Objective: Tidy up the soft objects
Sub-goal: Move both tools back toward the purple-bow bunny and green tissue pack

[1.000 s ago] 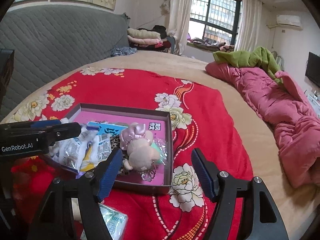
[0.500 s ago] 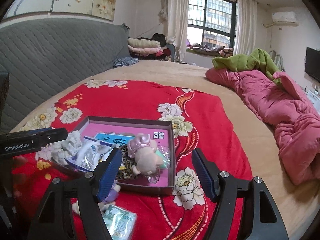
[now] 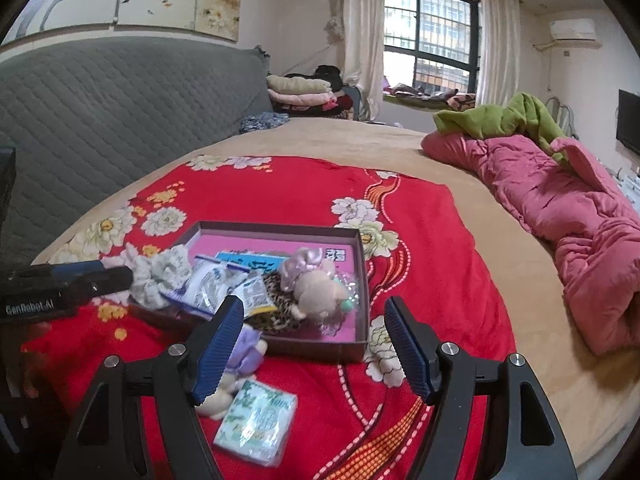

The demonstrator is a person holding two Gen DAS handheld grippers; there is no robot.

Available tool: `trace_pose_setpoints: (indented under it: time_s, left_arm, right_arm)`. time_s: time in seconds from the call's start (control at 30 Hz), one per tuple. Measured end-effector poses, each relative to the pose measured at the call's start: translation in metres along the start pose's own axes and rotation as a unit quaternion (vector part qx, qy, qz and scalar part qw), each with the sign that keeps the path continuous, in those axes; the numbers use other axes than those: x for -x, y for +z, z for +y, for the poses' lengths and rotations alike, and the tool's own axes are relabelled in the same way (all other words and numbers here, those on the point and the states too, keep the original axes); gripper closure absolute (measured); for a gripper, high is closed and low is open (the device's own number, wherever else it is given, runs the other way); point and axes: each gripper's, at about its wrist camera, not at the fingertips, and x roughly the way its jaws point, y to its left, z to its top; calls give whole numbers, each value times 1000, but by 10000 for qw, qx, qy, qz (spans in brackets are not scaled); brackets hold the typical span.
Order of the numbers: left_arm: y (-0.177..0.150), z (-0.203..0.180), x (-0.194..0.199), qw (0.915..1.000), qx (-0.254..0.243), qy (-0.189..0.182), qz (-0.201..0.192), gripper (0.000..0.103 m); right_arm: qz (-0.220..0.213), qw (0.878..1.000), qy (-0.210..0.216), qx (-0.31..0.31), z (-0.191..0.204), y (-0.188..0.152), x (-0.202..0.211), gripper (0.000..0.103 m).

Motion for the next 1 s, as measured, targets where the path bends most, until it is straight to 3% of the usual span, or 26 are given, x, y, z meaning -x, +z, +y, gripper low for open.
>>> trace_pose_setpoints:
  time_s: [0.5, 1.0]
  left_arm:
    - [-30, -33, 18, 9989, -403, 85, 240, 37]
    - [-50, -27, -1, 9971, -375, 160, 646, 37]
  right_arm:
    - [338, 9989, 311, 40, 24, -34, 20, 29]
    - [789, 9960, 421, -30, 34, -63, 9, 29]
